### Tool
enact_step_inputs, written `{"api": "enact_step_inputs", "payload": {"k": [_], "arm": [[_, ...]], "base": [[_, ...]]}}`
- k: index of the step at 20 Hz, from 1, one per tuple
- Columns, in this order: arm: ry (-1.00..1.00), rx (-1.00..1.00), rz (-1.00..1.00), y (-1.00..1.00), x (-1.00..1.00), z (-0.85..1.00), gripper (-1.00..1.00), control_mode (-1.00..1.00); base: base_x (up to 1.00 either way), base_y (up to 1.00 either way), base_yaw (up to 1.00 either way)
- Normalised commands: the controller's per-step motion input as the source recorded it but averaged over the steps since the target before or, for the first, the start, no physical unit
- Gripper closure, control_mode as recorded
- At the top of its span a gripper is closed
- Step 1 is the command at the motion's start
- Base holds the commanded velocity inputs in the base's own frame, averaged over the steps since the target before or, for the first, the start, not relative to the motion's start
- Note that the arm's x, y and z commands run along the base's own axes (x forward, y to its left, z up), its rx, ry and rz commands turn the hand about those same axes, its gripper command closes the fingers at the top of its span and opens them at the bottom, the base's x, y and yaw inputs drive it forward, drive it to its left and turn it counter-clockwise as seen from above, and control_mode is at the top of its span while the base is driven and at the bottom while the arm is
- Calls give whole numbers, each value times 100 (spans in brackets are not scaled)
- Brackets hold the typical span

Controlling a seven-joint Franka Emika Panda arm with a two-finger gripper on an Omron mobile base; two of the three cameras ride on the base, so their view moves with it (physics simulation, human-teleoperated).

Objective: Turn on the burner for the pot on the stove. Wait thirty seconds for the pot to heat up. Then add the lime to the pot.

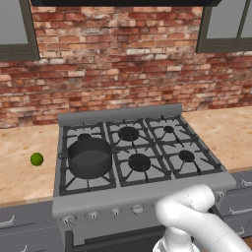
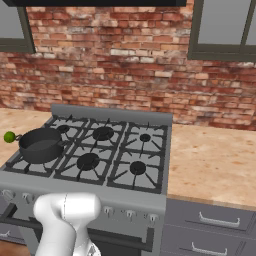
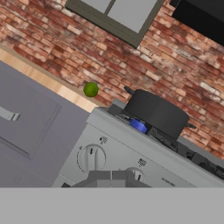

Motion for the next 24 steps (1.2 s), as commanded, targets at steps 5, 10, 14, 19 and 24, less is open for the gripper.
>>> {"api": "enact_step_inputs", "payload": {"k": [5,10,14,19,24], "arm": [[0,0,0,0,0,0,100,-100],[0,0,0,0,0,0,100,-100],[0,0,0,0,0,0,100,-100],[0,0,0,0,0,0,100,-100],[0,0,0,0,0,0,100,-100]], "base": [[0,0,0],[0,0,0],[0,0,0],[0,0,0],[0,0,0]]}}
